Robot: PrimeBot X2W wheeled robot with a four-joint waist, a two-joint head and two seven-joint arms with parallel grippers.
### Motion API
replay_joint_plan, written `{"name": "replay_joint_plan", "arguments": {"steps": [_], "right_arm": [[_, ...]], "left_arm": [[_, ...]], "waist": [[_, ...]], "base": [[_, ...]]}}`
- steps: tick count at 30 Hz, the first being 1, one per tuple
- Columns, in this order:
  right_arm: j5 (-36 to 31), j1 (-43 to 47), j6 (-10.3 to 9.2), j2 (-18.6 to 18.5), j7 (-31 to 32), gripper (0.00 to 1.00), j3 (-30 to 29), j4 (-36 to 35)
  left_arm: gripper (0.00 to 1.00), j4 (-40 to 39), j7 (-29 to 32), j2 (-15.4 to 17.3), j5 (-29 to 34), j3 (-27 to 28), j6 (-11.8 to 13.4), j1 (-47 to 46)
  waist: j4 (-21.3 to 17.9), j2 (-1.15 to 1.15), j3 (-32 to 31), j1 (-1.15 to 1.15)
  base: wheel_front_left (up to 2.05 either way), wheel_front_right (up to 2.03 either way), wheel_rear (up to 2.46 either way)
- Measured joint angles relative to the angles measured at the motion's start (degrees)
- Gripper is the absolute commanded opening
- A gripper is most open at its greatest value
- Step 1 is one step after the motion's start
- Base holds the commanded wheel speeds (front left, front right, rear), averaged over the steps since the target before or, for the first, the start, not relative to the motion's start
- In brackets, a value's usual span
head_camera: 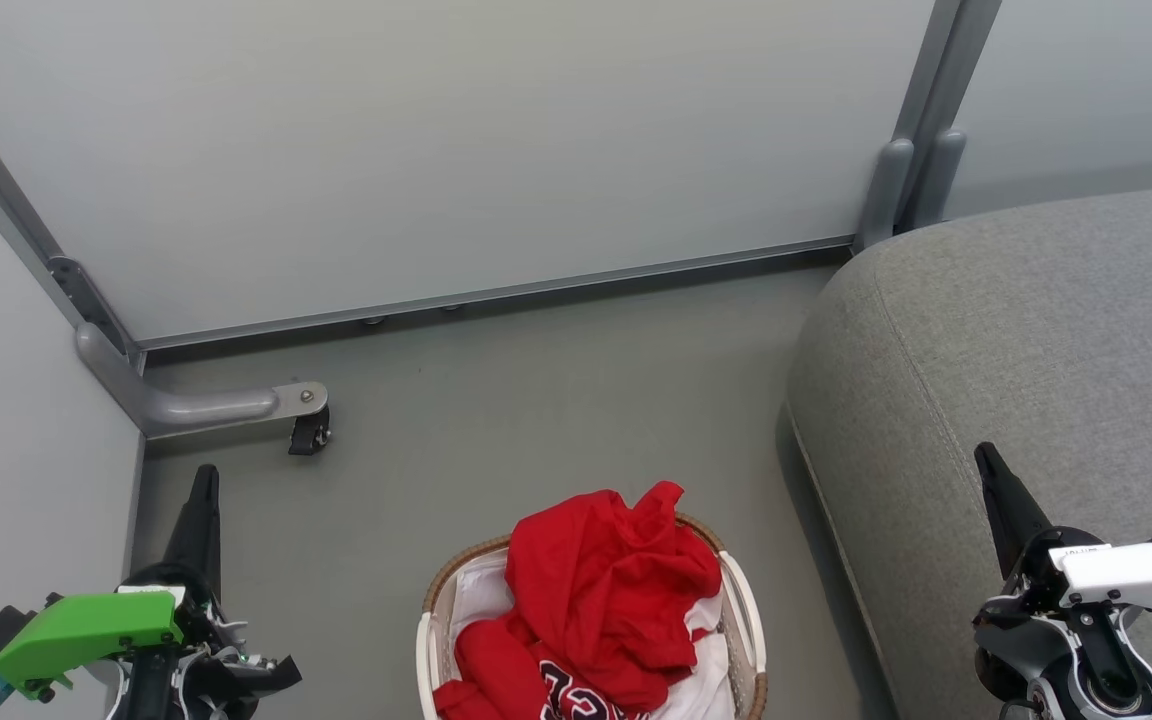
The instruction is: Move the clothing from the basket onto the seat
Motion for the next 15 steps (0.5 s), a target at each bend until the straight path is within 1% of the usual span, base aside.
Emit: {"name": "replay_joint_plan", "arguments": {"steps": [15], "right_arm": [[0.00,0.00,0.00,0.00,0.00,0.00,0.00,0.00]], "left_arm": [[0.00,0.00,0.00,0.00,0.00,0.00,0.00,0.00]], "waist": [[0.00,0.00,0.00,0.00]], "base": [[0.00,0.00,0.00]]}}
